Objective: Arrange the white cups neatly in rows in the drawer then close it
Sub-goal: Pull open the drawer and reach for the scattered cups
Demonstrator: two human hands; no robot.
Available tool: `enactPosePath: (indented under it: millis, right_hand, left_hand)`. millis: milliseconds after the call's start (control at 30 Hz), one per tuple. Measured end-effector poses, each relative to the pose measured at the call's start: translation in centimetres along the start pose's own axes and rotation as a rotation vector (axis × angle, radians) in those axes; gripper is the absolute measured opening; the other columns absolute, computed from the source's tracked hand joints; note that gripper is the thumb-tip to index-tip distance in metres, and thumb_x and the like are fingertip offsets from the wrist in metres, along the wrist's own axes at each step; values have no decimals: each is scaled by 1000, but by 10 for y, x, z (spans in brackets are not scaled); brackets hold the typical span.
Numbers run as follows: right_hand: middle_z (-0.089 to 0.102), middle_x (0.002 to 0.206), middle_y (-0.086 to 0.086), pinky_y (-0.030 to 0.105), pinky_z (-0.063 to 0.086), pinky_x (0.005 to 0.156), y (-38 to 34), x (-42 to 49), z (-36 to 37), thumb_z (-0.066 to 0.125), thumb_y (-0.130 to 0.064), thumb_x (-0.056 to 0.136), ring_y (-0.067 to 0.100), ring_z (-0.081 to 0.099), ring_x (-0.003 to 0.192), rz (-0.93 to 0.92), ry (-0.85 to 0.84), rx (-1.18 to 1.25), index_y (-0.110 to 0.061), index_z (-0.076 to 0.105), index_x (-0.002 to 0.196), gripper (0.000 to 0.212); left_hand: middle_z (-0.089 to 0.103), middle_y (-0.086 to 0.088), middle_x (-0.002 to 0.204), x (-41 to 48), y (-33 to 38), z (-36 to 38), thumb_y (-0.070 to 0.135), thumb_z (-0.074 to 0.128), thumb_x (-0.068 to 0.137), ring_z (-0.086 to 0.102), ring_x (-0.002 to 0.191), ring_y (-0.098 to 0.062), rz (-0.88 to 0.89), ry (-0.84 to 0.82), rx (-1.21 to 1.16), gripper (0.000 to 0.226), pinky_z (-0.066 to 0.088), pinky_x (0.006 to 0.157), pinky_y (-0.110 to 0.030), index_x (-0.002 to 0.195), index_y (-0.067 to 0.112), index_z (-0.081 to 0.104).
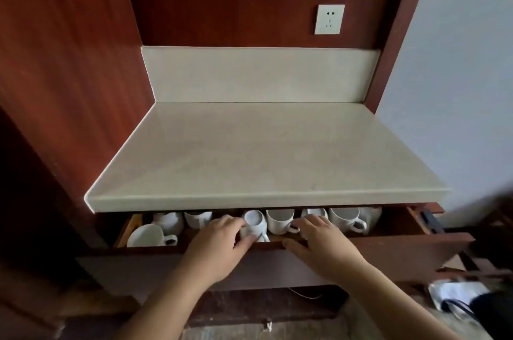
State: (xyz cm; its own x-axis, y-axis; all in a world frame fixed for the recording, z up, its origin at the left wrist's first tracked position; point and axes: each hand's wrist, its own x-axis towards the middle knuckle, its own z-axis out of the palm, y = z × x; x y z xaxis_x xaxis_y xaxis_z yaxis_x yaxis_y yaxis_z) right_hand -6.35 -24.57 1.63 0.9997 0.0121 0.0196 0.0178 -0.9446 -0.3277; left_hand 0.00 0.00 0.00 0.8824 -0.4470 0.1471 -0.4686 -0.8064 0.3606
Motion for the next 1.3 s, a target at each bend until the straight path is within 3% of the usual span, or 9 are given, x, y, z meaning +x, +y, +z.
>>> enactPosePath:
  millis: [133, 267, 333, 500, 700, 867, 1067, 1300]
  right_hand:
    - [64, 110, -8, 37, 49, 87, -1, 10, 12, 19, -80, 83, 18, 59, 110, 4, -52, -150, -35, 62, 116, 70]
    - [72, 94, -6, 33, 48, 67, 1, 7, 22, 17, -77, 88, 18, 68, 90, 8, 33, -243, -32, 65, 99, 67]
    - [73, 91, -7, 33, 51, 69, 3, 7, 25, 16, -80, 86, 18, 69, 88, 28, 12, -250, -31, 65, 96, 70]
    - [73, 92, -8, 33, 54, 73, 2, 5, 25, 15, -84, 83, 19, 69, 90, 38, -65, -244, -33, 67, 97, 74]
    - [69, 86, -6, 34, 55, 70, -2, -17, 18, 26, -77, 93, 18, 67, 82, 2, -82, -227, -29, 68, 91, 64]
    - [70, 83, -7, 34, 56, 70, -6, -40, 19, 23, -78, 93, 17, 67, 79, -32, -69, -248, -30, 69, 89, 67]
    - [70, 84, -8, 33, 55, 70, -10, -66, 26, 21, -82, 90, 17, 68, 82, -27, -5, -266, -29, 69, 88, 71]
    - [70, 87, -9, 35, 55, 75, -17, -97, 30, 15, -84, 88, 18, 67, 85, 1, -40, -245, -34, 68, 93, 73]
  left_hand:
    - [70, 5, 107, 6, 5, 13, 73, 25, 97, 66, 105, -22, -4, -23, 240, 56, 51, 76, -37, 113, 35, 63]
    - [73, 2, 96, 4, 3, 17, 77, 14, 97, 70, 91, -26, -47, -116, 296, 70, 48, 69, -36, 99, 32, 69]
    - [72, 1, 90, 3, 3, 14, 77, 12, 97, 69, 88, -26, -44, -137, 304, 74, 43, 65, -36, 86, 27, 65]
    - [73, 3, 94, -5, 11, 10, 79, 12, 96, 68, 90, -25, -68, -168, 301, 73, 40, 65, -36, 92, 34, 69]
    - [71, 5, 84, -26, 18, 11, 81, 11, 93, 66, 82, -23, -92, -116, 243, 66, 47, 68, -37, 62, 35, 47]
    - [70, 6, 84, -47, 25, 13, 82, 9, 91, 66, 81, -22, -86, -110, 258, 67, 50, 70, -37, 63, 35, 47]
    - [70, 5, 82, -71, 29, 14, 81, 9, 92, 66, 81, -22, -81, -117, 312, 80, 49, 69, -36, 79, 27, 65]
    - [70, 5, 85, -101, 38, 11, 78, 11, 96, 65, 84, -21, -61, -163, 286, 76, 48, 68, -35, 83, 27, 66]
